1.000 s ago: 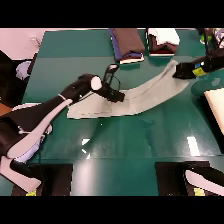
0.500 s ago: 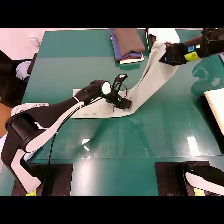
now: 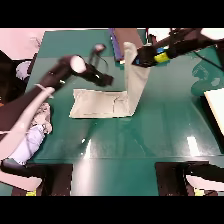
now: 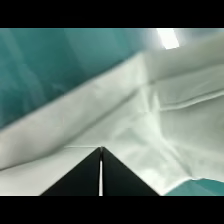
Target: Fold the shirts.
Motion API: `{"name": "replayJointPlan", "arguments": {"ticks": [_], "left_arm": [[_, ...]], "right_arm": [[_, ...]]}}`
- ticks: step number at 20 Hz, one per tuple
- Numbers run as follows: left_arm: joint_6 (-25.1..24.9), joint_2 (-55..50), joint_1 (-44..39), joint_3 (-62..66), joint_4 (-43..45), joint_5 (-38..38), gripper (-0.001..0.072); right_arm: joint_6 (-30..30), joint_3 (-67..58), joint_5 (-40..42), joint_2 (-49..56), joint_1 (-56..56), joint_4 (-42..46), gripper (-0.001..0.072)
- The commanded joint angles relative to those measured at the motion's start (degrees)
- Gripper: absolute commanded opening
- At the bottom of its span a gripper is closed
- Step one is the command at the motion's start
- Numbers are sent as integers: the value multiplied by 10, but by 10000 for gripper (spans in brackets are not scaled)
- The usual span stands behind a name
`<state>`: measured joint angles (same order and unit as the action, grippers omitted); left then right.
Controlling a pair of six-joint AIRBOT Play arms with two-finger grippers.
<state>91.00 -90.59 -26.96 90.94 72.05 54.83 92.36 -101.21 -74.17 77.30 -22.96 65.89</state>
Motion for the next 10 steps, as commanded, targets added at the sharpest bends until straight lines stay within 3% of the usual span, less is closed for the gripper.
{"name": "replayJointPlan", "arguments": {"ticks": [1,7,8,10], "left_arm": [[0,101,81,1,97,37,23],[0,243,192,1,142,58,23],[0,257,196,1,149,60,23],[-1,271,196,1,166,67,23]], "right_arm": [[16,-2,96,40,-79,-4,17],[38,-2,334,196,-232,-4,21],[38,-3,375,225,-250,-5,50],[38,-11,411,268,-267,-27,366]]}}
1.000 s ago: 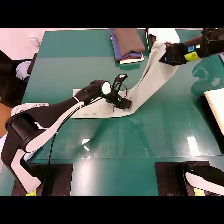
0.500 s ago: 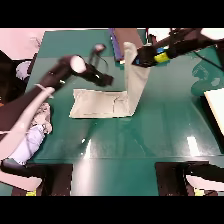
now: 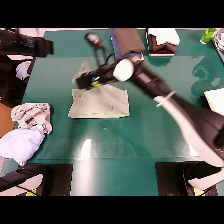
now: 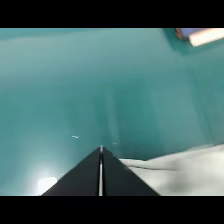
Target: Fold the shirts.
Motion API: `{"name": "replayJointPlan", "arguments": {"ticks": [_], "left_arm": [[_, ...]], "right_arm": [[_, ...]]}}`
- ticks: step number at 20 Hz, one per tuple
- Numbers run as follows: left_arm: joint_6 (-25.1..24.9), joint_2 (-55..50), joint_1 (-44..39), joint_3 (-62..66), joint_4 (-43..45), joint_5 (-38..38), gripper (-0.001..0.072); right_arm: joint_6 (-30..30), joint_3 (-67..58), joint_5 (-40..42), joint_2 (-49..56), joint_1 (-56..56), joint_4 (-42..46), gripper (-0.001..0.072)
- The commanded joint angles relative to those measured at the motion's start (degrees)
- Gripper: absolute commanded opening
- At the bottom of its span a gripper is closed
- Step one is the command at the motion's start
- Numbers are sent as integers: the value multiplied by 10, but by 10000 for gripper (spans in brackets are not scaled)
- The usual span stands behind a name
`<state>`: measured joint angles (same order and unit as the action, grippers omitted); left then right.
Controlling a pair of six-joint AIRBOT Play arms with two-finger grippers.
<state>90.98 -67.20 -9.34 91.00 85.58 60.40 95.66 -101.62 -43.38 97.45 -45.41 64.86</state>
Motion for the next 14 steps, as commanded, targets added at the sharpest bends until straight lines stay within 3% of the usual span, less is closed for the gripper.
{"name": "replayJointPlan", "arguments": {"ticks": [1,3,10,14], "left_arm": [[-3,40,19,0,35,14,23],[-11,40,19,0,35,28,23],[-11,39,19,0,14,52,24],[-16,39,19,0,-1,52,24]], "right_arm": [[4,-17,76,74,-41,-18,368],[5,-22,14,57,-20,3,368],[36,-22,-300,-27,103,223,367],[59,-13,-387,-33,156,233,368]]}}
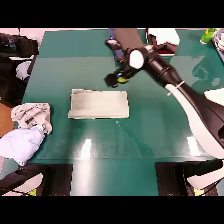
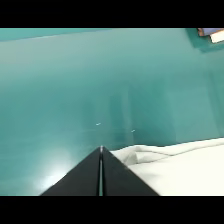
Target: Fold the shirts.
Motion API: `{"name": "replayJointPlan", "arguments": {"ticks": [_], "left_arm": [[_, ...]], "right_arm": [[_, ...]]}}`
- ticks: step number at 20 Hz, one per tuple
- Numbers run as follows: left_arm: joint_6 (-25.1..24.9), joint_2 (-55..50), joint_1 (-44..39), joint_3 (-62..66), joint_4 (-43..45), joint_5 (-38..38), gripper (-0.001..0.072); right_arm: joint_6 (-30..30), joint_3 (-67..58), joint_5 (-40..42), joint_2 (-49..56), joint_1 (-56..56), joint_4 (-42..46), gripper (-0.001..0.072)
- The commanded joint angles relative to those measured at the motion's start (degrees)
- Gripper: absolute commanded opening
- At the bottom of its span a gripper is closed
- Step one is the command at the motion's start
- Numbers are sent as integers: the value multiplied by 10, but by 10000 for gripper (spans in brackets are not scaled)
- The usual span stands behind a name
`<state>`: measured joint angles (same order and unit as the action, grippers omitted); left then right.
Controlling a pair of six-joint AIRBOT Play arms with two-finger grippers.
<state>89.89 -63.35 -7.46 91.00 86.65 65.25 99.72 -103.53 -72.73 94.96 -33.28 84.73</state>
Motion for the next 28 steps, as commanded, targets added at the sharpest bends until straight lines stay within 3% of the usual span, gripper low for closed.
{"name": "replayJointPlan", "arguments": {"ticks": [1,4,7,8,9,14,20,28], "left_arm": [[-9,0,1,0,-12,4,24],[-19,0,1,0,-12,17,23],[-30,0,1,0,-16,23,24],[-30,0,1,0,-19,21,24],[-30,0,1,0,-23,19,24],[-30,0,1,0,-40,22,24],[-35,0,1,0,-42,59,23],[-49,0,1,0,-47,68,24]], "right_arm": [[23,26,-93,-16,43,33,368],[54,135,-82,-61,69,33,369],[107,252,13,-132,109,-3,371],[106,282,50,-144,123,-54,446],[98,303,76,-146,131,-115,581],[93,322,147,-72,103,-209,583],[98,234,106,32,80,-195,570],[99,215,91,47,77,-158,545]]}}
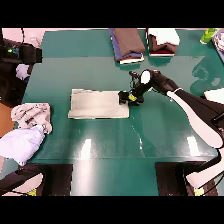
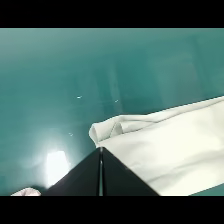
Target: Fold the shirts.
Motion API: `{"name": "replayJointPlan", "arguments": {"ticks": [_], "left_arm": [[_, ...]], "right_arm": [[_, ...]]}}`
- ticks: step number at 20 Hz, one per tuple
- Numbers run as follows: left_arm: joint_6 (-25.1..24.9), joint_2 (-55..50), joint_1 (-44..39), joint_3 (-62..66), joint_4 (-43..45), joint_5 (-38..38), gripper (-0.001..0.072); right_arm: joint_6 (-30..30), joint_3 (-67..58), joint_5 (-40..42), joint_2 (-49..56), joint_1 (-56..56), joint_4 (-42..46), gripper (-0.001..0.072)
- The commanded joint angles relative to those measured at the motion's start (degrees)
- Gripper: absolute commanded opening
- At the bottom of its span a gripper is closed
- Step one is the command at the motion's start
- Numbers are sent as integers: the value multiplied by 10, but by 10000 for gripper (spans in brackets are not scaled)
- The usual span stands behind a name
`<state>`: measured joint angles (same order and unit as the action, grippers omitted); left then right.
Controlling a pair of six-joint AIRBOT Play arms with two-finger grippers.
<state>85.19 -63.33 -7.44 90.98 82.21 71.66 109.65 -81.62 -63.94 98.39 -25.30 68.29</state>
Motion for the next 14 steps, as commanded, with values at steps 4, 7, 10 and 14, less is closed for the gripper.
{"name": "replayJointPlan", "arguments": {"ticks": [4,7,10,14], "left_arm": [[-2,0,0,0,-3,5,23],[-2,0,0,0,-4,2,23],[-2,0,0,0,-26,-7,22],[-2,0,0,0,-61,-19,22]], "right_arm": [[-21,-4,65,10,-14,8,24],[-33,-4,78,-15,6,9,20],[-49,-4,73,-72,70,26,17],[-54,-4,28,-166,184,135,16]]}}
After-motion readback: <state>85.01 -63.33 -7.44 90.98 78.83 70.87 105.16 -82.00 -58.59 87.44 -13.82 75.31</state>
